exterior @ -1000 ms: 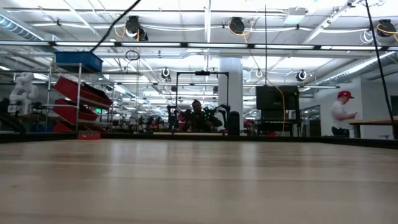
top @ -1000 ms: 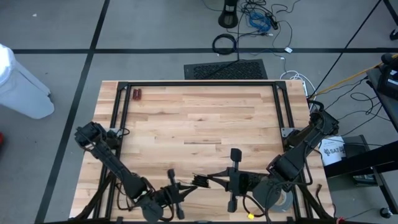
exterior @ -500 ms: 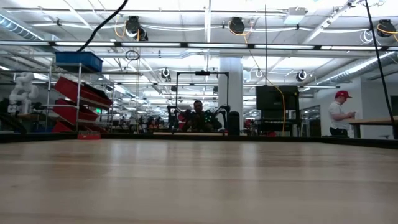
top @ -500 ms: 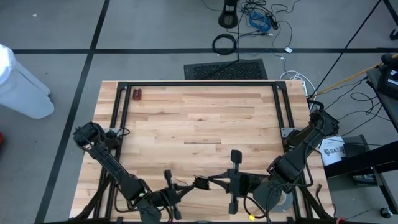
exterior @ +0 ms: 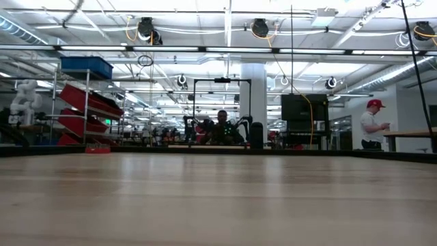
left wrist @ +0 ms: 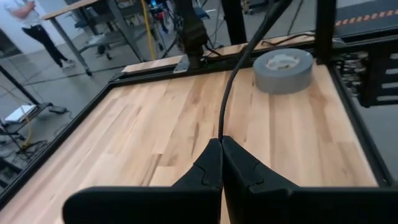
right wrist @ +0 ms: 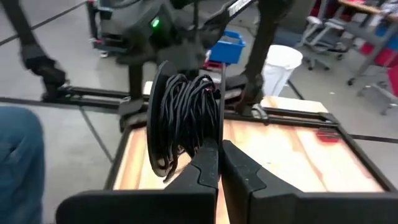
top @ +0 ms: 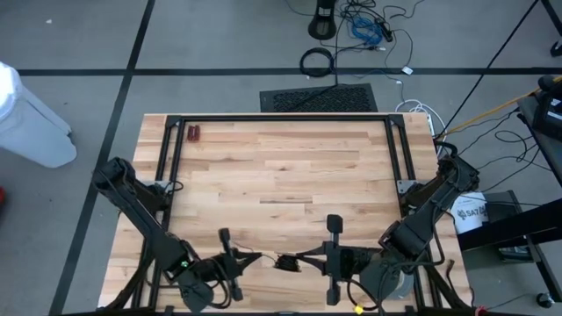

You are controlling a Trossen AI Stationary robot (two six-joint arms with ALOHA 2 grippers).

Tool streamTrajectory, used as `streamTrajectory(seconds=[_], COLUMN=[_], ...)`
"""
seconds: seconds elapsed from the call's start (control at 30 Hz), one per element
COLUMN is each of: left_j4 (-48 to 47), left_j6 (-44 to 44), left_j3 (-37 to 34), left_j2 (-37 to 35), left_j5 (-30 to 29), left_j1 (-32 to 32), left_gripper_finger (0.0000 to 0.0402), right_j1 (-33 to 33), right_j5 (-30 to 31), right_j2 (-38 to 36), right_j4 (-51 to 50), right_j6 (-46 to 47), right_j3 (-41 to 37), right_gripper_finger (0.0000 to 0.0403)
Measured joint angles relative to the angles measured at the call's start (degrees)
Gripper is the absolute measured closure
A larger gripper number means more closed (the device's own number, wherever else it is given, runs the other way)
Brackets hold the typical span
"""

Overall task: Coil cords
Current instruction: Coil the black wire on the spool

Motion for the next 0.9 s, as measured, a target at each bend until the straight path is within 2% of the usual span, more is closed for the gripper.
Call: streamTrajectory(seconds=[0.17,0.43,0.67,0.9], left_j4=[-3.84,-4.09,-3.98,-3.8], left_j6=[-0.51,1.4,0.96,0.96], left_j3=[0.0,0.0,0.0,0.0], left_j2=[-2.65,-7.89,-11.19,-10.53], left_j5=[0.05,0.14,2.92,4.5], left_j1=[-1.49,-1.42,-1.79,-1.73], left_gripper_finger=[0.0401,0.0401,0.0401,0.0401], right_j1=[0.0,-0.17,-1.76,-5.22], right_j5=[-1.54,-2.82,-2.83,-9.91], right_j2=[0.0,0.0,0.6,2.98], right_j4=[-2.33,-3.36,-7.58,-7.63], right_j6=[1.87,3.87,7.67,7.44], right_j3=[0.0,0.02,0.07,0.07], right_gripper_finger=[0.0403,0.0403,0.0403,0.0403])
